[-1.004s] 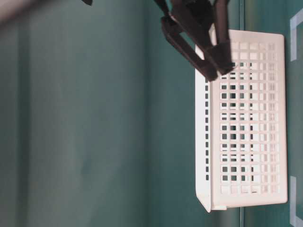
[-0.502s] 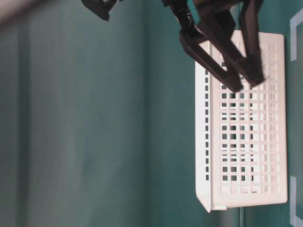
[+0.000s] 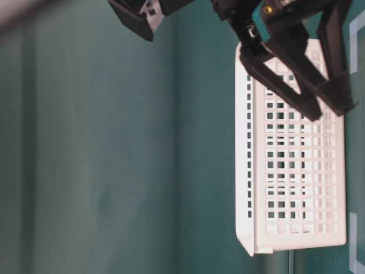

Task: Put the tape in the middle into the white basket.
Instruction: 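Move the open right gripper left toward the teal tape roll, then lower the right gripper around the tape roll and close on it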

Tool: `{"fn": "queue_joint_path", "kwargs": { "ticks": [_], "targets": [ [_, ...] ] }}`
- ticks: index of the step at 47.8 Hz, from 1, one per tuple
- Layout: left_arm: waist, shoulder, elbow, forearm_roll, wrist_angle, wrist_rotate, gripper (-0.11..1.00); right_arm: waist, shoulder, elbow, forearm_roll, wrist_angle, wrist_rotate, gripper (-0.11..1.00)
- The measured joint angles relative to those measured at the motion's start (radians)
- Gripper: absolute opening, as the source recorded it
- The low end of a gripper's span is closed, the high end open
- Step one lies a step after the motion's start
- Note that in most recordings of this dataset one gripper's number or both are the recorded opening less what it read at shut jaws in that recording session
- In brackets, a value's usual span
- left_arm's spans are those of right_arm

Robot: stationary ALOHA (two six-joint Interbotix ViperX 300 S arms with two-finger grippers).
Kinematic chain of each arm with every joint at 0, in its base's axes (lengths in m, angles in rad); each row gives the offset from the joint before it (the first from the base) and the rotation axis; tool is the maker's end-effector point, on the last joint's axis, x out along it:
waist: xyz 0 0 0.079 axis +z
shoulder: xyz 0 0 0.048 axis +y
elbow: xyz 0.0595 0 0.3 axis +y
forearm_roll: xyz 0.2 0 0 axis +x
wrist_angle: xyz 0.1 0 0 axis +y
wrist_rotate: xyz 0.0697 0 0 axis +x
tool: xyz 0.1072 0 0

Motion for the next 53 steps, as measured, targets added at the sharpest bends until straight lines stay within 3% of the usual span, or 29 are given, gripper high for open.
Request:
{"fn": "queue_joint_path", "kwargs": {
  "ticks": [53],
  "targets": [
    [0.000,0.000,0.003,0.000,-0.002,0.000,-0.11,0.028,0.147,-0.089,0.000,0.000,0.023,0.99]
  ]
}}
